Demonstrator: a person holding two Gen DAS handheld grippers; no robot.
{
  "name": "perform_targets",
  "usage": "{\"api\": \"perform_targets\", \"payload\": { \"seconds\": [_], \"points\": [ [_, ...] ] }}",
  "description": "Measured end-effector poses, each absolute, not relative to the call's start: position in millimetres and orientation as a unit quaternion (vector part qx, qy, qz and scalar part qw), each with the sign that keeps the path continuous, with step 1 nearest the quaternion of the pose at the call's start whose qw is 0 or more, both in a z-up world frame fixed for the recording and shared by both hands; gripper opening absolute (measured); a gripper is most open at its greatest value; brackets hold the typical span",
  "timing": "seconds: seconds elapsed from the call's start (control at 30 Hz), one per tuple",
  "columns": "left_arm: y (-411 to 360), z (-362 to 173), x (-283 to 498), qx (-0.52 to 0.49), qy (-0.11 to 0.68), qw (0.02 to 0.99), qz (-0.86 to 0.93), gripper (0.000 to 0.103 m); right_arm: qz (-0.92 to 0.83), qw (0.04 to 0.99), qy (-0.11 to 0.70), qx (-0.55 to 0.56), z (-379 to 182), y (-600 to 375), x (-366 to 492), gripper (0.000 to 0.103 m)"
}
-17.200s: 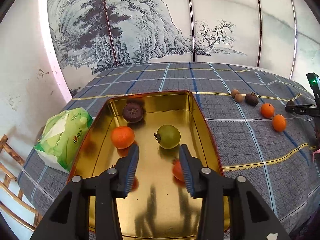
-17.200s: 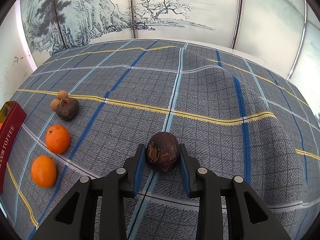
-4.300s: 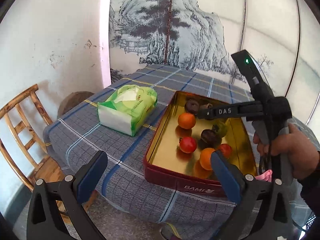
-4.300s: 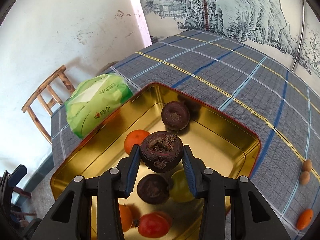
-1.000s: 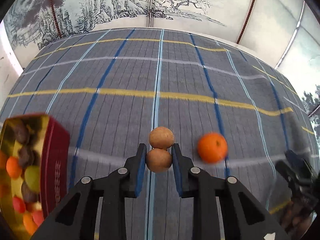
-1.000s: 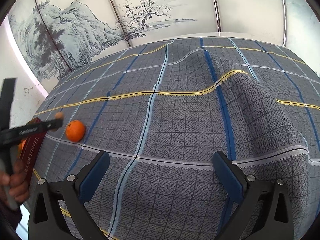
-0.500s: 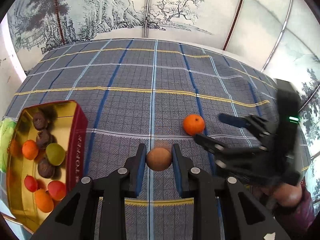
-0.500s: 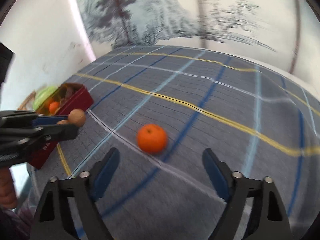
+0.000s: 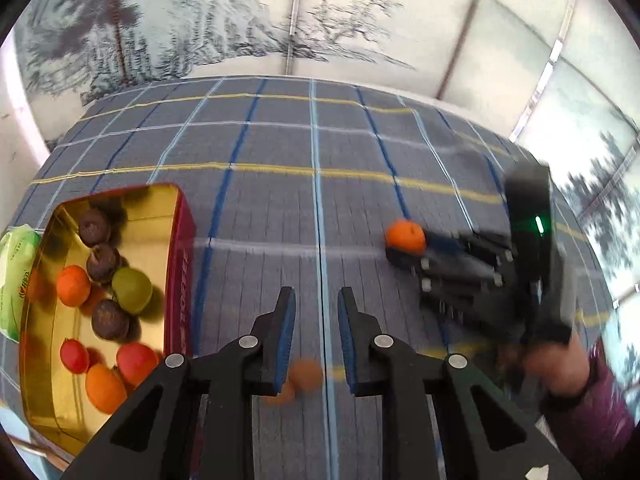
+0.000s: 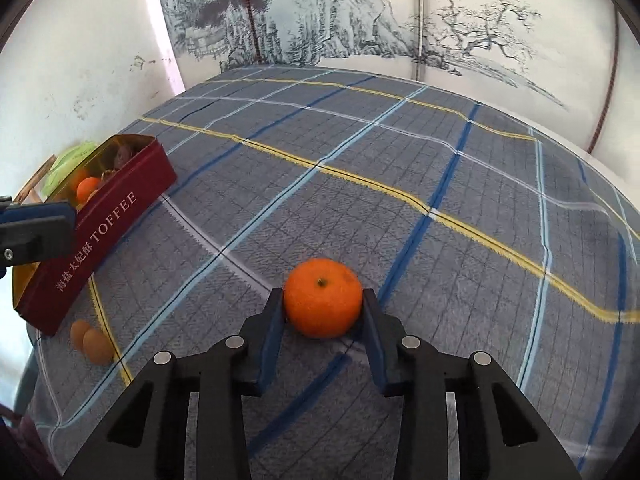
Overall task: Organize fruits
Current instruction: 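Carry the nuts into the tin with the left tool while the right tool grasps an orange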
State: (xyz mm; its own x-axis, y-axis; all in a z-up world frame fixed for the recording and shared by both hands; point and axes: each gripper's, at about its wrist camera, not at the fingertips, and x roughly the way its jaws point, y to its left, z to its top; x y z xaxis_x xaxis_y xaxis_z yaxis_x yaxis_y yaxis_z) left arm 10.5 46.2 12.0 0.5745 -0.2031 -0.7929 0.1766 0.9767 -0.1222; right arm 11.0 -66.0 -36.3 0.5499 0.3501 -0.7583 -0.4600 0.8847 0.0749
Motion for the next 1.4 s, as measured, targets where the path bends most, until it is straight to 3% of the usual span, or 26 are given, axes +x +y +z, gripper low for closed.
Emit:
{"api": "perform_targets", "payload": {
  "seconds": [0.07,0.13,0.6,0.67,0.77,0.97,1.4],
  "points": [
    [46.8,11.6,-9.9,0.019,0.437,0.892,-0.113,0.037,0.226,0.879,0.415,-0.064,-36.5,-67.0,10.1,0.039],
    [48.6,10.4,-27.8,0.044,0.427,0.895,-0.118,0.044,0.225,0.879,0.415,-0.066,-36.8,-66.2,10.0,0.039],
    [40.1,-32.0,-19.1,0.172,0.447,0.851,-0.217,0.043,0.211,0.882,0.417,-0.055,-38.4,-72.2,12.2,0.039],
    [45.9,-44.2,-8.6,0.158,0.474,0.837,-0.223,0.039,0.209,0.883,0.417,-0.058,-38.4,-71.1,11.9,0.039],
    [45.9,-53.9,-5.3,0.145,0.486,0.832,-0.227,0.022,0.209,0.883,0.417,-0.059,-38.5,-72.2,12.3,0.039],
    [43.1,-49.2,-18.3,0.083,0.483,0.847,-0.208,0.022,0.208,0.883,0.416,-0.061,-38.6,-71.4,12.2,0.039],
    [91.9,11.2,-64.4,-0.041,0.398,0.912,-0.089,0.022,0.204,0.884,0.416,-0.067,-39.5,-68.9,12.0,0.04]
  ]
}}
